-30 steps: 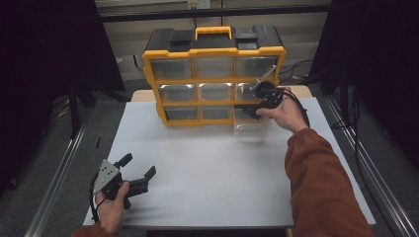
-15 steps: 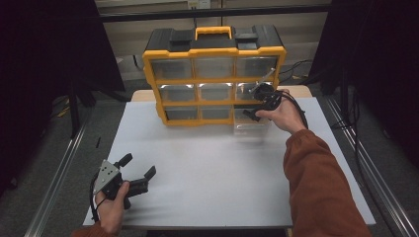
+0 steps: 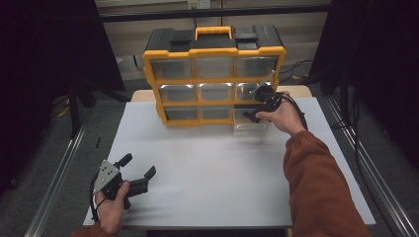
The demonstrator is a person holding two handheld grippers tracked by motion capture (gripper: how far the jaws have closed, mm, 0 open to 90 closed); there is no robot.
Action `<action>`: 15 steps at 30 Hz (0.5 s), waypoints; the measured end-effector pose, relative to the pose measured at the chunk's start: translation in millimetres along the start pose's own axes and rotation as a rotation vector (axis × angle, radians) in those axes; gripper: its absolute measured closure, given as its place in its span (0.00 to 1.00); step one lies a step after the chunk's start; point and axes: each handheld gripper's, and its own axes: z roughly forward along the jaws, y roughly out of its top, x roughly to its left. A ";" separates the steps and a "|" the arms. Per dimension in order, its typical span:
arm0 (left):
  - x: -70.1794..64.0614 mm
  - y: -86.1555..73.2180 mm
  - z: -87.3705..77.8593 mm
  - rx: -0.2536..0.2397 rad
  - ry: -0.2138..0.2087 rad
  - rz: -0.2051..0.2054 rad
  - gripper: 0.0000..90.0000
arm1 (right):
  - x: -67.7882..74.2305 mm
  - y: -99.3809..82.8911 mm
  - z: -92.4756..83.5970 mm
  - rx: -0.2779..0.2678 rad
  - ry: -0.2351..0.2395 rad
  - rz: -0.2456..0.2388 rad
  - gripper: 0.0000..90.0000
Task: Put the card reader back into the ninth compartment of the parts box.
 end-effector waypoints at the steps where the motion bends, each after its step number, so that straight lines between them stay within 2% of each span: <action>1: -0.1 0.0 0.0 0.000 0.000 0.000 0.02 | -0.3 -0.4 0.2 -0.003 -0.004 0.002 0.81; 7: -0.1 0.1 -0.1 0.002 0.000 0.004 0.02 | 0.6 0.9 -0.9 -0.028 -0.025 0.011 0.63; 8: -0.8 0.1 0.3 -0.004 -0.001 -0.003 0.02 | 0.5 1.0 -2.5 -0.038 -0.028 0.015 0.54; 12: -0.4 0.0 0.1 0.000 -0.001 0.000 0.02 | 0.5 0.6 -4.8 -0.052 -0.039 0.028 0.49; 15: -0.1 0.1 -0.2 0.002 0.001 0.005 0.02 | 0.3 -0.1 -7.0 -0.074 -0.053 0.041 0.38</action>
